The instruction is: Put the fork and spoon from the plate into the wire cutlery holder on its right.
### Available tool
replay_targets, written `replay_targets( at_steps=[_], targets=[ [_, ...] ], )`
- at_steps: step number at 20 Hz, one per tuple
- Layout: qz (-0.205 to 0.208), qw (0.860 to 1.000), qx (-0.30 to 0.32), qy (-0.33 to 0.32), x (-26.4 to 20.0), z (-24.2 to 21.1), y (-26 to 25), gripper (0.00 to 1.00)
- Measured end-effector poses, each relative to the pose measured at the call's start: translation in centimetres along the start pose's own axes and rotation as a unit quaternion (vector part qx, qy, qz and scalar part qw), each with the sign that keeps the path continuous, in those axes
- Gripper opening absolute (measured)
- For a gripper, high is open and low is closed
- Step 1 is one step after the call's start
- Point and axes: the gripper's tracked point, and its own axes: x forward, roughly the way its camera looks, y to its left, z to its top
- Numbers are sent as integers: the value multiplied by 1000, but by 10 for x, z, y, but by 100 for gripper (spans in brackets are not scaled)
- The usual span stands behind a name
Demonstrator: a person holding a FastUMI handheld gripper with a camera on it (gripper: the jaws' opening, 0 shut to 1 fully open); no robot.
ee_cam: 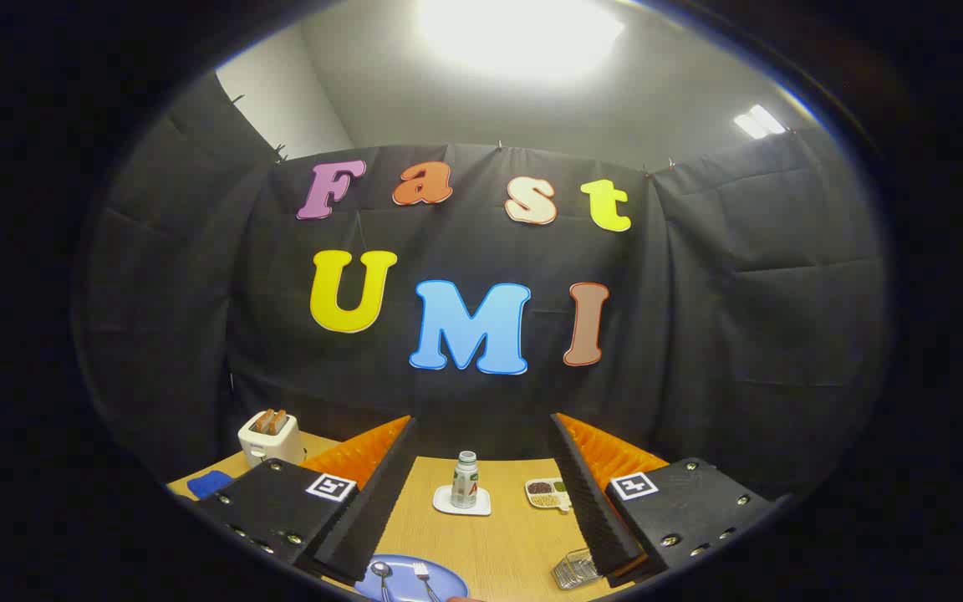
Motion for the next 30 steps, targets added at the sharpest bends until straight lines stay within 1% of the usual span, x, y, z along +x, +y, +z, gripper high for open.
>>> replay_targets(
  at_steps=[10,20,26,30],
  targets=[
    [18,1000,-4,5,3,-4,9,95],
    [21,999,-15,18,7,-19,10,95],
    [30,998,-27,50,12,-47,16,95],
    [40,995,-31,84,13,-71,22,95]
  ],
)
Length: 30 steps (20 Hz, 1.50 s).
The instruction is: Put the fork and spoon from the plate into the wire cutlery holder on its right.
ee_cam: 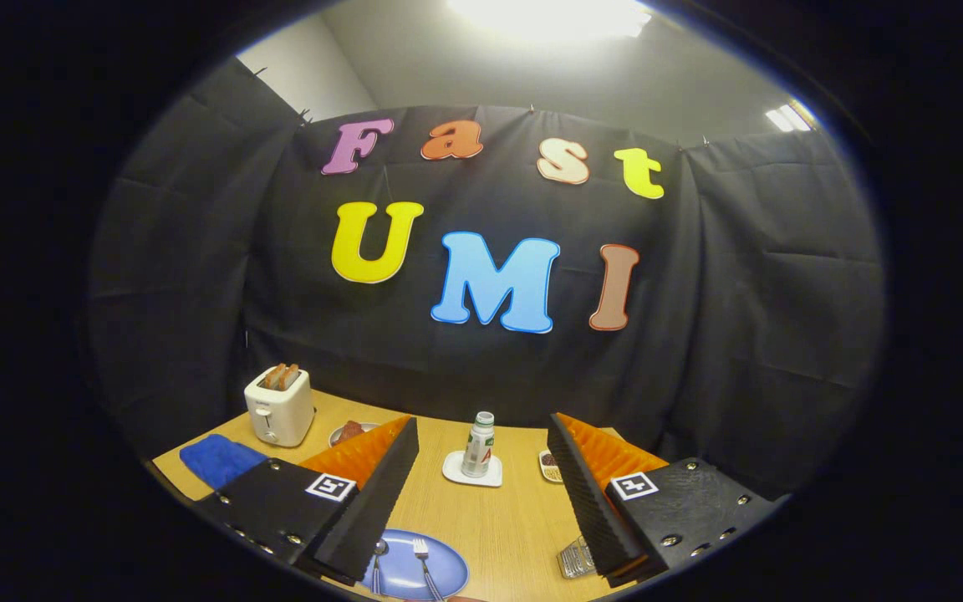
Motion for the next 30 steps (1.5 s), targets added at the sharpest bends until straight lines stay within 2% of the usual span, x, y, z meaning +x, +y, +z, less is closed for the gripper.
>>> replay_targets(
  at_steps=[15,30],
  targets=[
    [21,992,-21,123,12,-85,10,95],
    [74,963,-80,248,7,-169,38,95]
  ],
)
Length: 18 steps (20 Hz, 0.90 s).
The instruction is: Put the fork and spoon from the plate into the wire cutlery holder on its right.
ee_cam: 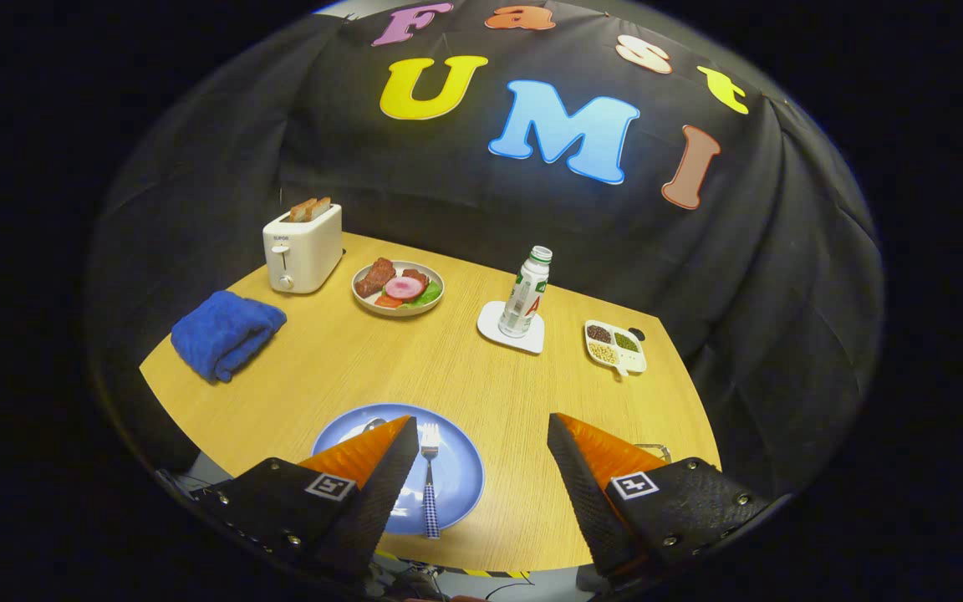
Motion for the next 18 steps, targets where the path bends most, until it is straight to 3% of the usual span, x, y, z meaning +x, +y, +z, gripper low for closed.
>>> replay_targets(
  at_steps=[8,18],
  targets=[
    [39,996,-5,82,16,-42,24,95],
    [72,977,-18,200,36,-102,39,95]
  ],
)
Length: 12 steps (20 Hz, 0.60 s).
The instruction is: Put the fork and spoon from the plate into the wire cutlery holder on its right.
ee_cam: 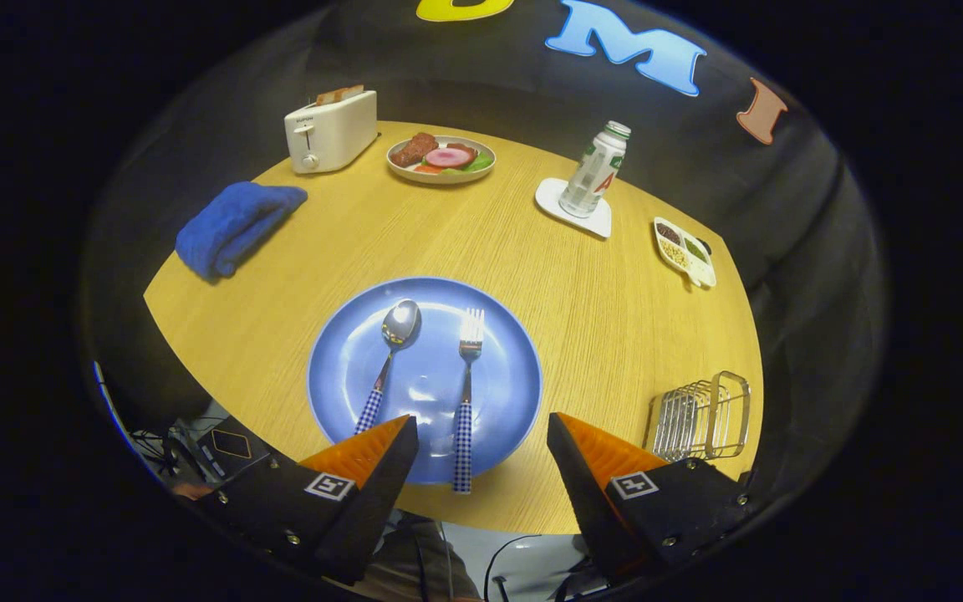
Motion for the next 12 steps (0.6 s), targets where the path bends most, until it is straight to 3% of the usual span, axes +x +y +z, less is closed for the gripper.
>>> replay_targets(
  at_steps=[9,11,12],
  targets=[
    [19,998,-17,53,22,-16,8,93],
    [21,996,-30,78,26,-23,10,73],
    [18,996,-32,86,29,-25,9,73]
  ],
)
